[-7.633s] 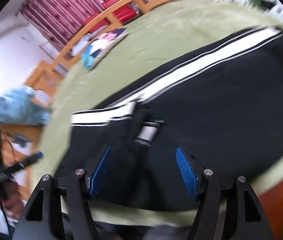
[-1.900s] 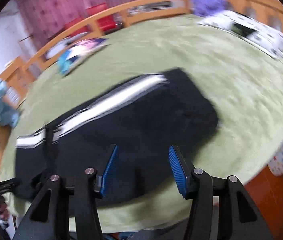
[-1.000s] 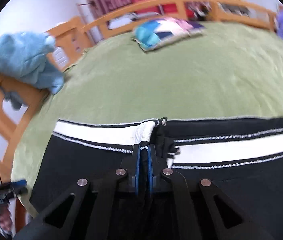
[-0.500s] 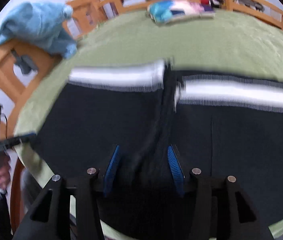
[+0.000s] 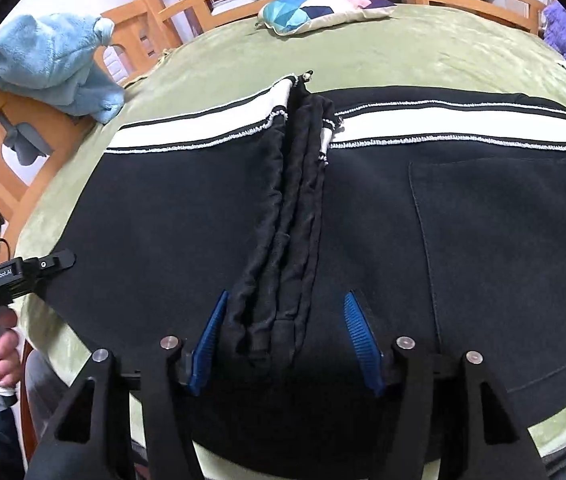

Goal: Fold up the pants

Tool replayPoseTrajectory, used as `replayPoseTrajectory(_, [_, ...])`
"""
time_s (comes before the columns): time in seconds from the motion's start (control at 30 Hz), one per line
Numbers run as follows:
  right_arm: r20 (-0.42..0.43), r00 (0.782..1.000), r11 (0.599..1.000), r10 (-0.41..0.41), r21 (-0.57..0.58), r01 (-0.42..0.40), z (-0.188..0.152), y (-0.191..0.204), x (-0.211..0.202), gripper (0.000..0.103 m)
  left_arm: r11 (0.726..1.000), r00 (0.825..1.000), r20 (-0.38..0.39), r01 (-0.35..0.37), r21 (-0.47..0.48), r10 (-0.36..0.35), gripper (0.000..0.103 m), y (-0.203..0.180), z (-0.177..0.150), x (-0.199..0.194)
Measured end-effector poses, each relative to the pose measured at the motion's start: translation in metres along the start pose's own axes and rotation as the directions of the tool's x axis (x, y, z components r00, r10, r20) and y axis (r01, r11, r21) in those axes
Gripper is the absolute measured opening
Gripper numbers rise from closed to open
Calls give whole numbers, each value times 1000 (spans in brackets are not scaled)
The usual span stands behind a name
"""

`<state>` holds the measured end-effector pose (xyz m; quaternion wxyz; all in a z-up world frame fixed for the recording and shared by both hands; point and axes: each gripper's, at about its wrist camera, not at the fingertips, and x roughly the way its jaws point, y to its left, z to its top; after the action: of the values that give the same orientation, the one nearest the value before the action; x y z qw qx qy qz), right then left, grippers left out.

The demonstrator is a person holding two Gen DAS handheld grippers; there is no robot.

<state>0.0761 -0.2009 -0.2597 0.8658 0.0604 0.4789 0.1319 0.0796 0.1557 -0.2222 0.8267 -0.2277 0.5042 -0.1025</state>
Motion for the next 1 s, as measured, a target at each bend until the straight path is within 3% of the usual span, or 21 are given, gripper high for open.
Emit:
replayPoseTrajectory(0.07, [-2,1000,1000,20,16,-20,5,-2,-1,59,1000,1000,16,-8,18,8,17,-6,1,-12])
replayPoseTrajectory(0.13, [8,999,999,39,35,-39,10,-5,-9,59,993,997,37,-72,93,69,17,-26,6,-26])
replayPoseTrajectory(0.23, [61,998,999,16,43,-18,14,-18,-36,59,968,986,76,-161,192,149,17,-69,17,-50])
replayPoseTrajectory(0.33, [122,992,999,-19,43,14,14,-39,-69,59,926,964,123,-262,272,237,17,-121,27,-72])
replayPoseTrajectory(0.4, [145,989,998,-38,61,30,13,-61,-89,59,871,941,174,-336,359,292,17,-163,28,-85])
replayPoseTrajectory(0.5, [161,984,993,-82,93,67,13,-101,-115,59,751,903,271,-427,503,333,17,-253,19,-101])
replayPoseTrajectory(0.6, [184,976,987,-112,132,89,10,-145,-143,59,674,900,311,-435,596,306,17,-334,9,-105])
replayPoseTrajectory(0.7, [209,967,975,-149,197,108,1,-191,-172,59,581,914,309,-406,705,264,17,-429,-9,-85])
replayPoseTrajectory(0.77, [208,962,958,-176,260,119,-9,-221,-188,60,553,939,272,-344,759,211,18,-480,-21,-64])
replayPoseTrajectory(0.83, [210,958,944,-194,304,124,-19,-245,-200,60,547,972,191,-235,804,136,25,-519,-31,-42])
replayPoseTrajectory(0.9, [211,952,927,-223,347,140,-31,-268,-214,60,565,996,87,-77,821,9,26,-545,-40,-29])
replayPoseTrajectory(0.97, [214,947,908,-241,393,142,-43,-287,-224,60,553,996,79,-46,832,-35,44,-553,-49,-25])
replayPoseTrajectory(1.0, [216,947,905,-237,404,134,-47,-294,-227,60,545,995,101,-69,836,-27,47,-553,-51,-22])
